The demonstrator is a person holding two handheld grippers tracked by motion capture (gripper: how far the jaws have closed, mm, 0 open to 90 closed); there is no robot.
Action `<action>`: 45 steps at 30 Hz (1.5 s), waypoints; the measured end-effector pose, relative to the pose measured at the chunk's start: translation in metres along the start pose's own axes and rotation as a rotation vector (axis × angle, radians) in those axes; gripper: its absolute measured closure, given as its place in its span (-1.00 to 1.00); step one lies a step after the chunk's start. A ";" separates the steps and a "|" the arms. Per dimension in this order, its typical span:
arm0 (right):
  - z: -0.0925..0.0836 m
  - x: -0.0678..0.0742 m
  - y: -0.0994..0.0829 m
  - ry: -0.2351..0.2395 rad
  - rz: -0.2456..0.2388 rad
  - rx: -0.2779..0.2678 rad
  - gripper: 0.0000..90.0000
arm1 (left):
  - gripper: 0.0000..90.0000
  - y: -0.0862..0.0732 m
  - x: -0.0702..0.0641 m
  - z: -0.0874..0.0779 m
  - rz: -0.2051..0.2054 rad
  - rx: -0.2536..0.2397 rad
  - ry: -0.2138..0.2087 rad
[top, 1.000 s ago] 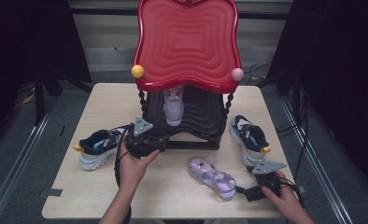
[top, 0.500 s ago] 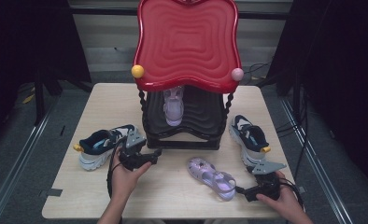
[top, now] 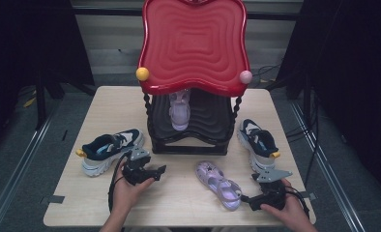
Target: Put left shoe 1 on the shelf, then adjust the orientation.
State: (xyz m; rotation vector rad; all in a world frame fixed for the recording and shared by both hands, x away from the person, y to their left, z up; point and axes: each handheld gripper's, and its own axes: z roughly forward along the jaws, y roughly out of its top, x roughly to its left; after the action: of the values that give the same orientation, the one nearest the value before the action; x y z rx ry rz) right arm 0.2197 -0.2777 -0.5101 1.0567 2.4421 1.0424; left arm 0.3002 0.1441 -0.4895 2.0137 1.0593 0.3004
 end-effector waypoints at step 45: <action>-0.032 -0.002 0.033 -0.003 0.102 -0.135 -0.59 | -0.61 -0.021 0.005 0.004 0.142 0.063 0.042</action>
State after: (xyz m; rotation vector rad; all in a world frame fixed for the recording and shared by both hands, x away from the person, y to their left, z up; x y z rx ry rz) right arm 0.2223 -0.2801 -0.4642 1.1465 2.3002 1.2177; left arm 0.2934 0.1524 -0.5084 2.1527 0.9644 0.3897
